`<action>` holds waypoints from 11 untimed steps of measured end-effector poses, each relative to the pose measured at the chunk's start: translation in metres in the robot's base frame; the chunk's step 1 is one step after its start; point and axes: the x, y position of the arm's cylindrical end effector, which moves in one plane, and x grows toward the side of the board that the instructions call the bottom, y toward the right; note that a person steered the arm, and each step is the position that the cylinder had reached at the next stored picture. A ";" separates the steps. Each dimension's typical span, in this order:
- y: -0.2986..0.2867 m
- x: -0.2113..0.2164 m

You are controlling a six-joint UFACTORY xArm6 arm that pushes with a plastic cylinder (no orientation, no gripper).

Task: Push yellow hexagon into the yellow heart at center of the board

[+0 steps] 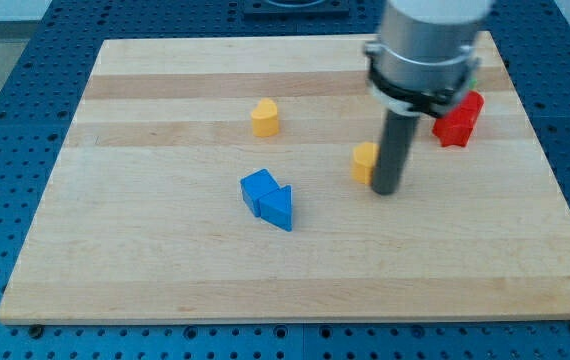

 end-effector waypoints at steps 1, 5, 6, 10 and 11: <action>-0.012 -0.002; -0.074 -0.051; -0.077 -0.049; -0.071 -0.070; -0.031 -0.071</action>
